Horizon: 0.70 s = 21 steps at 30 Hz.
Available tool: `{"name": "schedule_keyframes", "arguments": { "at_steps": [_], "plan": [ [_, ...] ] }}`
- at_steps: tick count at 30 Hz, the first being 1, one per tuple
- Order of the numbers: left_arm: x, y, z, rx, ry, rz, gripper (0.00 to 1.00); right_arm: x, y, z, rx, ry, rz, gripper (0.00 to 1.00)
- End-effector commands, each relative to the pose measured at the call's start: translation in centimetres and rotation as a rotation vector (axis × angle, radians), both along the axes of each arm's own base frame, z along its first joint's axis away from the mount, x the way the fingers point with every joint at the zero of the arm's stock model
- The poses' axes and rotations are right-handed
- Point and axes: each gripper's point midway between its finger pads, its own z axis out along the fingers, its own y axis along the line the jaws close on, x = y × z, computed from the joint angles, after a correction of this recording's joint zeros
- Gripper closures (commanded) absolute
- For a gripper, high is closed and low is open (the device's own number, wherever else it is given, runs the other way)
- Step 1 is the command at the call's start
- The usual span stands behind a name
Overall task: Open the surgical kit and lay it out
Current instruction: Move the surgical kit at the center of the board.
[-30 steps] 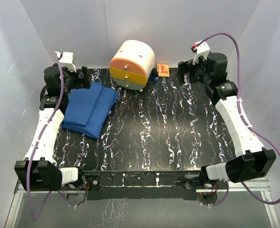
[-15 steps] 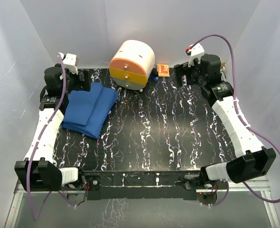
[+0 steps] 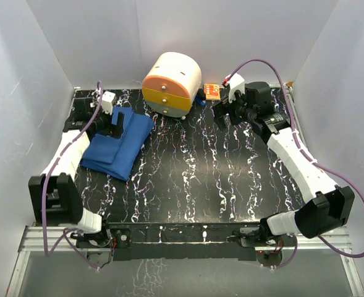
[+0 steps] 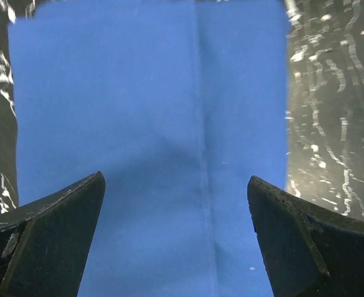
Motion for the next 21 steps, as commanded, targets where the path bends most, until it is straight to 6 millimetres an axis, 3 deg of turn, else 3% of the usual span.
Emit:
{"name": "schedule_keyframes", "arguments": {
  "at_steps": [1,7,12,17,21],
  "plan": [
    [1.8,4.0,-0.6,-0.066,0.077,0.101,0.01,-0.8,3.5,0.1,0.089,0.009,0.13,0.02],
    [4.5,8.5,-3.0,-0.192,0.188,0.221,0.01,-2.2,6.0,-2.9,0.095,0.082,0.208,0.02],
    [6.2,10.6,-4.4,-0.216,0.211,0.29,0.01,-2.7,6.3,-4.0,0.097,0.104,0.221,0.02],
    [6.5,10.2,-7.3,-0.337,0.349,0.291,0.02,-3.1,6.0,-4.8,0.088,0.114,0.211,0.02],
    [4.9,8.1,-8.5,-0.437,0.426,0.252,0.03,-3.2,5.6,-5.2,0.076,0.111,0.196,0.02]
  ]
}}
